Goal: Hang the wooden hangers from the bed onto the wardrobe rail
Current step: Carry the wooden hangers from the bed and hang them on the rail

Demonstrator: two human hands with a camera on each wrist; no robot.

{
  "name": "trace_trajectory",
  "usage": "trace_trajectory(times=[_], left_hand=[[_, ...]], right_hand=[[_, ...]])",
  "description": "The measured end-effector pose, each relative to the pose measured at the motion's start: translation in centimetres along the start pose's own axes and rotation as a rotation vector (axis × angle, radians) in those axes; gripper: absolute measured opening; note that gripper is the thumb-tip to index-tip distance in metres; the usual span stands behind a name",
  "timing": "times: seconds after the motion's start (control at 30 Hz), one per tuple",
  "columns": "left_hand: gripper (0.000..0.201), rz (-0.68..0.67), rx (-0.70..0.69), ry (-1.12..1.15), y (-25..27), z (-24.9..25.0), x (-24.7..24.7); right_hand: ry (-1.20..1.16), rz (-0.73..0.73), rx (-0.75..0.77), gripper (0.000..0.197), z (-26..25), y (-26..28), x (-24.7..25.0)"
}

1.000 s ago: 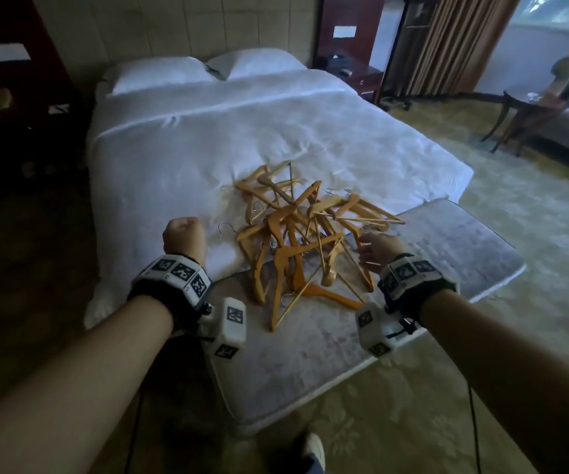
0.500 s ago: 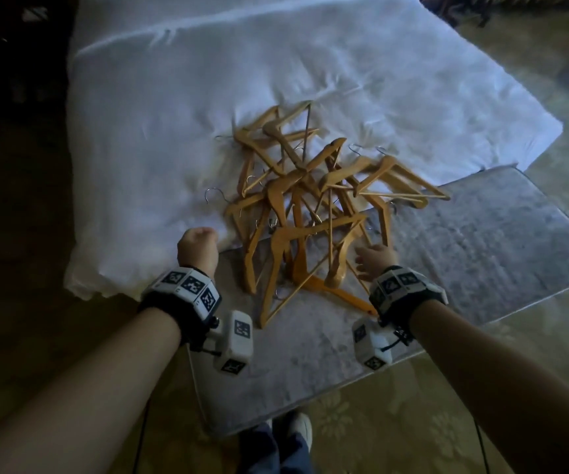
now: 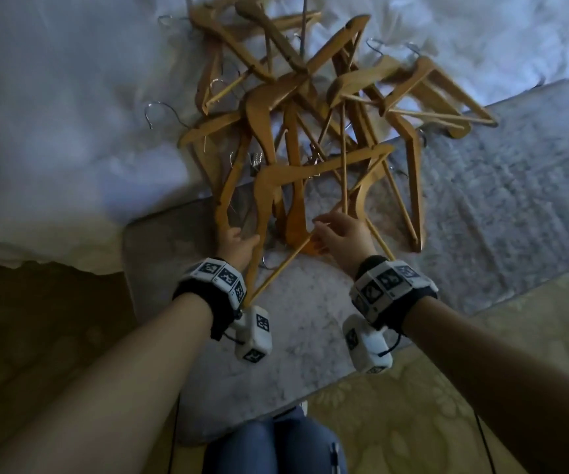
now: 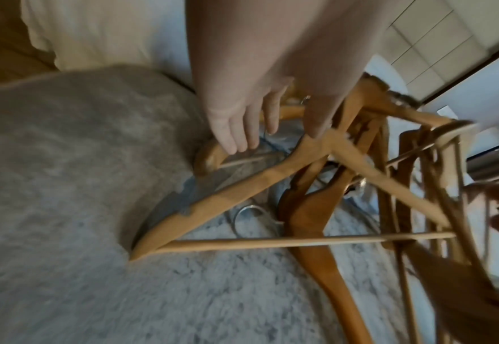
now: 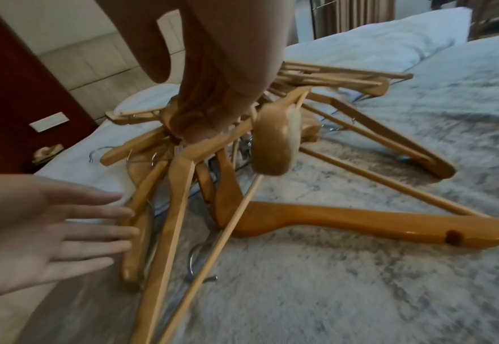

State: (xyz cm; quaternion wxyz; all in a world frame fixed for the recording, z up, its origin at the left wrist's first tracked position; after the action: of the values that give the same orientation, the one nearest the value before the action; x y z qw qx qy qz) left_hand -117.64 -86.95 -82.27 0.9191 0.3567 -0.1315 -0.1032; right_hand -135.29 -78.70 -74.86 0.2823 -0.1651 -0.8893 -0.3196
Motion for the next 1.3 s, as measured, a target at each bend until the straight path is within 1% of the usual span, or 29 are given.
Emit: trace_trajectory(times=[0.03,0.1,0.13,0.2,0.27,0.3,0.33,0.4,0.43,0.5,0.6,0.7,0.83,0.93,1.0,1.03,1.07,1.13,1.2,1.23,1.3], left_hand=[[0.012,-0.025,0.01,-0.015,-1.0,-0.9,-0.7],[0.033,-0.082,0.042,-0.107,-2.8,-2.7,-1.8],[0.035,-0.114,0.046,-0.179,-3.1,-3.3,-2.2],[0.023,-0.18,0.016,-0.249,-3.3,-3.9,-2.7],[0.013,-0.193,-0.041,-0.246,-2.2,-3.2,-2.2],[0.009,-0.186,-0.052,-0.23,-1.4,-2.6,-1.5],[0.011,-0.177,-0.062,-0.205,-0.5,-1.8,-0.5],[0.021,-0.146,-0.082,-0.177,1.0,0.1,1.8],[0.024,-0.135,-0.115,-0.175,1.9,1.4,3.1],[0.026,-0.125,-0.19,-0.221,3.7,4.6,5.8],[0.031,-0.083,-0.244,-0.377,6.7,9.0,10.5],[0.035,-0.032,-0.284,-0.392,9.9,12.1,15.1],[0.046,0.09,-0.325,-0.339,15.8,15.1,20.7],[0.053,0.181,-0.354,-0.245,21.4,16.7,24.2],[0.053,0.247,-0.384,-0.14,25.7,17.1,26.7],[0.051,0.282,-0.405,-0.09,27.9,17.0,28.1],[0.05,0.317,-0.417,-0.057,30.4,16.7,29.4],[0.05,0.405,-0.438,-0.036,35.4,15.5,32.5],[0.051,0.527,-0.439,-0.019,40.3,13.5,36.2],[0.05,0.599,-0.432,-0.006,42.8,12.2,38.1],[0.045,0.743,-0.433,0.011,47.9,9.4,42.0]], right_hand=[[0.007,-0.02,-0.002,0.016,0.5,-0.6,-0.8],[-0.001,-0.045,-0.029,0.021,1.5,-1.5,-2.0],[0.007,-0.051,-0.037,0.023,1.8,-1.8,-2.4],[0.039,-0.055,-0.048,0.023,2.4,-2.0,-2.7],[0.017,-0.058,-0.078,0.023,2.4,-1.8,-2.5],[0.007,-0.057,-0.093,0.022,2.1,-1.6,-2.1],[0.004,-0.052,-0.102,0.02,1.6,-1.4,-1.6],[0.011,-0.048,-0.121,0.016,-0.1,-0.7,-0.1],[0.013,-0.048,-0.127,0.016,-1.2,-0.3,0.6],[0.024,-0.039,-0.119,0.016,-3.7,0.5,2.0],[0.051,0.006,-0.08,0.017,-8.0,1.9,3.8],[0.141,0.013,0.019,0.026,-13.1,3.6,4.9],[0.255,-0.007,0.167,0.039,-19.9,6.6,5.6],[0.355,-0.034,0.327,0.052,-25.1,9.3,5.2],[0.455,-0.095,0.45,0.064,-28.5,11.9,4.0],[0.515,-0.121,0.519,0.065,-30.3,13.5,3.4],[0.586,-0.137,0.586,0.06,-31.8,15.3,2.7],[0.685,-0.15,0.715,0.038,-35.0,19.3,1.3],[0.689,-0.186,0.838,0.023,-37.9,23.9,-0.4],[0.678,-0.205,0.908,0.019,-39.3,26.4,-1.5],[0.664,-0.25,1.025,0.017,-41.6,32.1,-4.1]])
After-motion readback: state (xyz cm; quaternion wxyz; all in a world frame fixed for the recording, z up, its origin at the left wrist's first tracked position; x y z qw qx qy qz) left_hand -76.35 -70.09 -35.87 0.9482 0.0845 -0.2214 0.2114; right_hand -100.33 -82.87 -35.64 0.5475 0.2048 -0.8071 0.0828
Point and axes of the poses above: each hand's wrist, its own y-axis away from the middle knuckle, its own x-axis out of the back of the hand, z = x × y, the point moved 6 cm from there along -y, towards the middle knuckle, and after that the axes turned 11 degrees about y, right-handed, at the moved point
